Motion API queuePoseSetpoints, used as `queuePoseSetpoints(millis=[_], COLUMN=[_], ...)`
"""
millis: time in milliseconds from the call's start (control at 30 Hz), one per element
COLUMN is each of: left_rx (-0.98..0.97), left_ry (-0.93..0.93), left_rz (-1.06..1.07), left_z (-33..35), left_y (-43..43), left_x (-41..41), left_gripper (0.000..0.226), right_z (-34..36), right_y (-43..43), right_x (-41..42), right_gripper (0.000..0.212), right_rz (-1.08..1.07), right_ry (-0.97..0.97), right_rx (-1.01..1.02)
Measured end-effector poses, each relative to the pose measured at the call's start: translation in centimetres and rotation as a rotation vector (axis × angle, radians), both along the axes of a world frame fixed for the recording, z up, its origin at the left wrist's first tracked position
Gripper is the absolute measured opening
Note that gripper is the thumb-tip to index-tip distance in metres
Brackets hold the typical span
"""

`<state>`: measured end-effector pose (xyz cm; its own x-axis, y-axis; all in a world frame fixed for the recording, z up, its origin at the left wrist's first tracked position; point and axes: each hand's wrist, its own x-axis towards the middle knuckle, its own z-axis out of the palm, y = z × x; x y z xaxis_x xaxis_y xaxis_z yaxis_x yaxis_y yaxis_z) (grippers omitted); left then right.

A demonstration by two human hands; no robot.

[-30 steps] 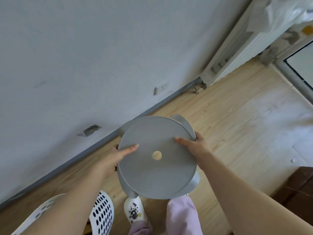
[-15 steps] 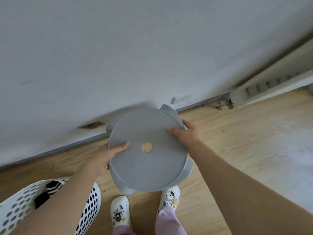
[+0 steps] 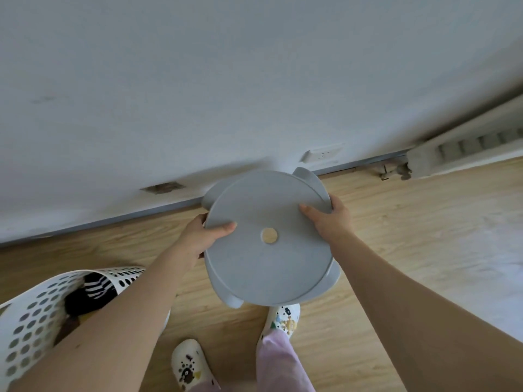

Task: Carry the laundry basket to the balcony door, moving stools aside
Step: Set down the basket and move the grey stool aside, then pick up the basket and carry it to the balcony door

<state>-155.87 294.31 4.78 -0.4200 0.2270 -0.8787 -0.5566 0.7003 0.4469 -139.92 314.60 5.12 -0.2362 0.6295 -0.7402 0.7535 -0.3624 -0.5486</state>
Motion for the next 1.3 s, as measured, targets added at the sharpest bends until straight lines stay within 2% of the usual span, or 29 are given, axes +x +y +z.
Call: queuePoseSetpoints(millis=[100, 233, 367, 567, 800, 1067, 1300], left_rx=[0.001, 0.013, 0.02, 0.035, 0.058, -0.06, -0.16], left_ry=[0.086, 0.264, 0.296, 0.383, 0.427, 0.455, 0.499], left_rz=[-0.022, -0.091, -0.165, -0.222, -0.309, -0.36, -0.344], left_z=[1.3, 4.2, 7.7, 12.1, 15.0, 13.3, 8.9], left_y=[-0.2, -1.7, -6.3, -19.6, -34.5, -45.2, -50.6], left_x=[-0.6, -1.8, -3.0, -6.4, -11.4, -13.4, -13.6], left_gripper=[0.081, 0.081, 0.084, 0.076, 0.076, 0.072, 0.075], right_z=[2.0, 5.2, 8.8, 13.7, 16.7, 13.9, 8.7], right_y=[-1.2, -4.3, -9.5, -23.3, -39.0, -49.9, -55.1], right_x=[-0.7, -2.1, -4.3, -8.3, -12.2, -12.4, -8.3], right_gripper=[0.075, 0.065, 0.055, 0.044, 0.039, 0.038, 0.038], right_rz=[0.037, 0.095, 0.093, 0.09, -0.019, -0.001, -0.115], right_ry=[-0.085, -0.115, -0.059, 0.054, 0.089, 0.054, -0.031], right_rx=[0.142, 0.365, 0.421, 0.342, 0.174, 0.053, -0.026])
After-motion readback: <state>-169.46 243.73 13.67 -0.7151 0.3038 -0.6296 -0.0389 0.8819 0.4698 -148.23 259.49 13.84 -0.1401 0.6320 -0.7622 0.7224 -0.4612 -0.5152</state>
